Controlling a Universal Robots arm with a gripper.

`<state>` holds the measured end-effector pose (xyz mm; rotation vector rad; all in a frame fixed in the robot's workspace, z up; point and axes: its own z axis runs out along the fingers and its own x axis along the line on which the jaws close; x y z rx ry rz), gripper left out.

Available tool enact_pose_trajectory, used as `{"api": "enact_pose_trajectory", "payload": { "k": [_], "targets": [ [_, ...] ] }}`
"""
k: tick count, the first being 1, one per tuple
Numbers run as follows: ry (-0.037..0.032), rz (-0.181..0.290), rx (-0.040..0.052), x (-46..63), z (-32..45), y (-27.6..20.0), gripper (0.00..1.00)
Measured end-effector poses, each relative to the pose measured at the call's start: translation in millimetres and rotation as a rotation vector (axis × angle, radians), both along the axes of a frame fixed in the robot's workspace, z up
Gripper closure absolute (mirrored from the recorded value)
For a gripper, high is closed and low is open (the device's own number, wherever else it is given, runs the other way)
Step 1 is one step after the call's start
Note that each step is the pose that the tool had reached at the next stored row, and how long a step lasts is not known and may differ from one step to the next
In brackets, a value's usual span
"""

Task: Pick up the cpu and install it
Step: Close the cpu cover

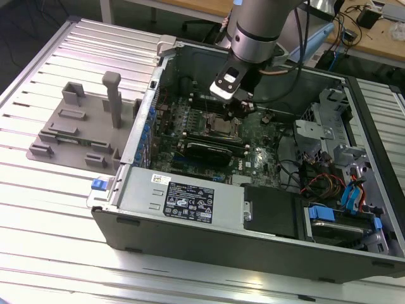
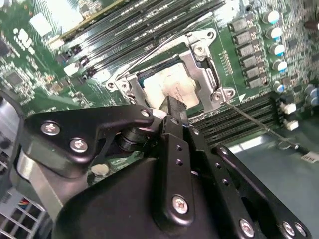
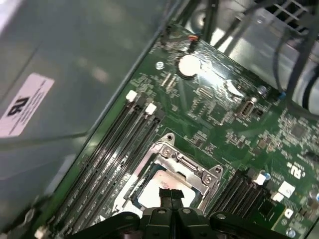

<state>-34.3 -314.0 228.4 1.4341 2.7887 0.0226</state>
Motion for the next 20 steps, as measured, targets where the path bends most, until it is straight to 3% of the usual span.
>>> {"api": "enact_pose_trajectory", "payload": {
  "k": [8,10,13,14,20],
  "targets": [
    [0.0000,0.193,0.0000,0.0,-0.1,0.0,0.89],
    [0.0000,0.282,0.0000,0.0,-0.2,0.0,0.89],
    [0.0000,0.354,0.0000,0.0,-0.2,0.0,0.89],
    [0.0000,0.420,0.0000,0.0,-0.3,0.0,0.89],
    [0.0001,0.563,-0.0001,0.0,-0.3,0.0,0.89]
  ]
}}
